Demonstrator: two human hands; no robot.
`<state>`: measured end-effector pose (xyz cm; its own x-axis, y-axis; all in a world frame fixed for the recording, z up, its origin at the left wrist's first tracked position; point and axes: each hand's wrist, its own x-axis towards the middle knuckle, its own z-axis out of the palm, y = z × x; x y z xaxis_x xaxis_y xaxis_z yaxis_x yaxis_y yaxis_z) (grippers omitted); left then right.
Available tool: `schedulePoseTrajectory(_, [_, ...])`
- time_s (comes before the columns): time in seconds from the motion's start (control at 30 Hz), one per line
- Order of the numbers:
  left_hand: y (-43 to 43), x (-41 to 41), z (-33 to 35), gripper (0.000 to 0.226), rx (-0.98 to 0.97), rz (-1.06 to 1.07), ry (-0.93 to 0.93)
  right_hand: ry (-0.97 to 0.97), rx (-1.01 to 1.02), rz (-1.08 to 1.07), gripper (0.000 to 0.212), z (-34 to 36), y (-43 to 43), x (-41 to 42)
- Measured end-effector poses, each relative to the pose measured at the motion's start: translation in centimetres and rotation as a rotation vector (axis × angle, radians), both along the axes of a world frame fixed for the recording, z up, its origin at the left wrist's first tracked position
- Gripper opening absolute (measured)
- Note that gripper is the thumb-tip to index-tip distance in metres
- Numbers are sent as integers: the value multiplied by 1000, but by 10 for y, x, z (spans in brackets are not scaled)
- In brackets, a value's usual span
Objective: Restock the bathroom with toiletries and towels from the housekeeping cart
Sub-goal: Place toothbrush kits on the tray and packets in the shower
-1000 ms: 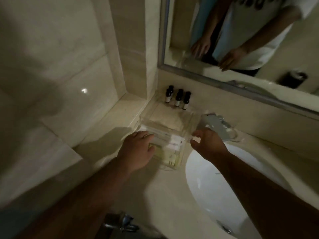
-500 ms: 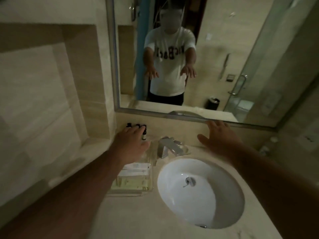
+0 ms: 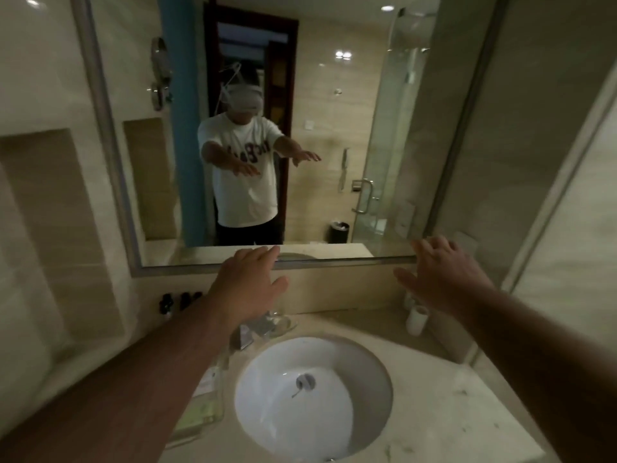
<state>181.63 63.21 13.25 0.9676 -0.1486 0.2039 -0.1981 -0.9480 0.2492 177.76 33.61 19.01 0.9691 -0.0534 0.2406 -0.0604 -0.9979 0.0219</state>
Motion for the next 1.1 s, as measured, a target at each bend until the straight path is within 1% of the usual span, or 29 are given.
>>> schedulePoseTrajectory(0.13, [-71,-7,5,70,-9,-66,15,-19,52,-67,64,4,-60,-41])
schedulePoseTrajectory(0.2, [-111,-14,5,71,2,-119,10,0,50,-114,69,-1,-98,-70])
schedulePoseTrajectory(0.27, [-152,-25,7,71,8,-166,15,11,49,-213,74,-4,-141,-104])
schedulePoseTrajectory(0.37, [-213,-45,14,72,7,-251,17,13,108,-368,78,-2,-203,-158])
schedulePoseTrajectory(0.43, [-254,-60,18,72,-12,-310,25,-25,85,-437,78,1,-234,-190])
schedulePoseTrajectory(0.53, [-313,-90,20,72,-22,-402,20,-71,80,-506,79,7,-268,-229])
schedulePoseTrajectory(0.77, [-424,-159,25,70,-40,-624,15,-51,74,-580,79,-2,-330,-309])
schedulePoseTrajectory(0.93, [-488,-189,30,67,-64,-876,-22,-95,122,-778,75,-9,-371,-362])
schedulePoseTrajectory(1.1, [-552,-223,37,59,-89,-1205,-101,-46,89,-999,79,-8,-391,-416])
